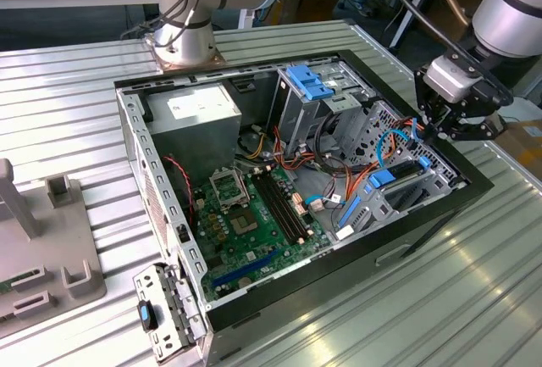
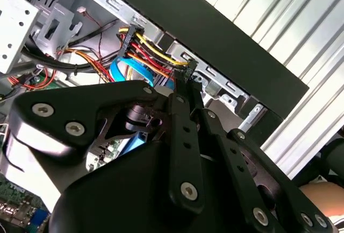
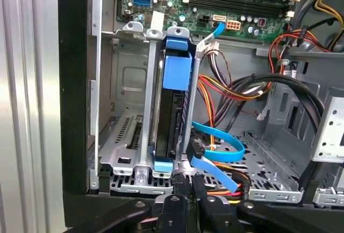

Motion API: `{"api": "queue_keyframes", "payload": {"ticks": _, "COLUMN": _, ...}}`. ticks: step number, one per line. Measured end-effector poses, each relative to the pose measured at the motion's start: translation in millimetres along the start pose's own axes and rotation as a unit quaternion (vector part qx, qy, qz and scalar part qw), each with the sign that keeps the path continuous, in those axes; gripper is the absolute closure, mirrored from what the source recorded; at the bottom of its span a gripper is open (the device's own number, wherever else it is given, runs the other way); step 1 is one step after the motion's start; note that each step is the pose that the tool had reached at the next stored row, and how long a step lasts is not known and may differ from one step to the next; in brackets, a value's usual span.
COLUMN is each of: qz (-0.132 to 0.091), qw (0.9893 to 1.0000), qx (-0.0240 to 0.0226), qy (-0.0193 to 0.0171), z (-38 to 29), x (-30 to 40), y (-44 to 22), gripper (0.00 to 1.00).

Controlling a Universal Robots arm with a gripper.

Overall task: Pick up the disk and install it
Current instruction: 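Insert the first disk wire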

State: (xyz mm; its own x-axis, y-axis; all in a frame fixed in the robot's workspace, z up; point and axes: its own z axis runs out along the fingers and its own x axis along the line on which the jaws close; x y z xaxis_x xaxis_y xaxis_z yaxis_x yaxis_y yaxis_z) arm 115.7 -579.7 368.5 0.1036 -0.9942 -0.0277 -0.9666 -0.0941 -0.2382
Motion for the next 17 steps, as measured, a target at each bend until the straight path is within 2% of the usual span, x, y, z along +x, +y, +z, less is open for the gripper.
{"api": "queue_keyframes", "payload": {"ticks": 1, "qz": 0.0, "qw": 1.0, "qx": 0.0032, "qy": 0.0004, "z": -0.9, "x": 0.1, "y": 4.3, "gripper": 0.84}}
{"api": "queue_keyframes", "payload": {"ticks": 5, "qz": 0.0, "qw": 1.0, "qx": 0.0093, "qy": 0.0009, "z": -1.7, "x": 1.5, "y": 12.6, "gripper": 0.84}}
{"api": "queue_keyframes", "payload": {"ticks": 7, "qz": -0.001, "qw": 0.9999, "qx": 0.01, "qy": 0.0011, "z": -2.0, "x": 1.9, "y": 16.4, "gripper": 0.84}}
{"api": "queue_keyframes", "payload": {"ticks": 10, "qz": -0.001, "qw": 0.9999, "qx": 0.0112, "qy": 0.0012, "z": -1.1, "x": 2.7, "y": 28.9, "gripper": 0.84}}
{"api": "queue_keyframes", "payload": {"ticks": 12, "qz": 0.0, "qw": 0.9999, "qx": 0.0114, "qy": 0.0007, "z": 2.4, "x": 3.0, "y": 31.3, "gripper": 0.84}}
{"api": "queue_keyframes", "payload": {"ticks": 14, "qz": 0.0, "qw": 0.9999, "qx": 0.0121, "qy": 0.0003, "z": 2.7, "x": 2.9, "y": 33.0, "gripper": 0.84}}
{"api": "queue_keyframes", "payload": {"ticks": 15, "qz": 0.0, "qw": 0.9999, "qx": 0.0129, "qy": -0.0005, "z": 2.9, "x": 2.9, "y": 33.4, "gripper": 0.84}}
{"api": "queue_keyframes", "payload": {"ticks": 16, "qz": 0.001, "qw": 0.9998, "qx": 0.0187, "qy": -0.0049, "z": 3.2, "x": 3.0, "y": 34.4, "gripper": 0.84}}
{"api": "queue_keyframes", "payload": {"ticks": 17, "qz": 0.001, "qw": 0.9998, "qx": 0.021, "qy": -0.006, "z": 3.0, "x": 3.1, "y": 35.6, "gripper": 0.84}}
